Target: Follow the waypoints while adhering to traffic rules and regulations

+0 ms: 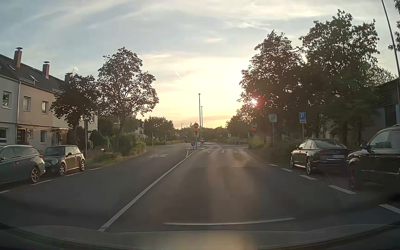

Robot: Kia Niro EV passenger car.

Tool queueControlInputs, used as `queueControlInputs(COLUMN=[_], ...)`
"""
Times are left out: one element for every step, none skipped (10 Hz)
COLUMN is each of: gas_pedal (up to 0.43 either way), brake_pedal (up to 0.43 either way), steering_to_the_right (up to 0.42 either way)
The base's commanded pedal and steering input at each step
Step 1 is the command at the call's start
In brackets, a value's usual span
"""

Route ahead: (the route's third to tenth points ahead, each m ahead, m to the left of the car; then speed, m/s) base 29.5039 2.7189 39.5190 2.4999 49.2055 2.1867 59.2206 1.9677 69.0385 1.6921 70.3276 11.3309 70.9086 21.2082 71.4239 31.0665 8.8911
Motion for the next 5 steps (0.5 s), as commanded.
queueControlInputs(gas_pedal=[0.0, 0.0, 0.0, 0.0, 0.0], brake_pedal=[0.0, 0.0, 0.0, 0.0, 0.0], steering_to_the_right=[0.008, 0.008, 0.008, 0.008, 0.008])
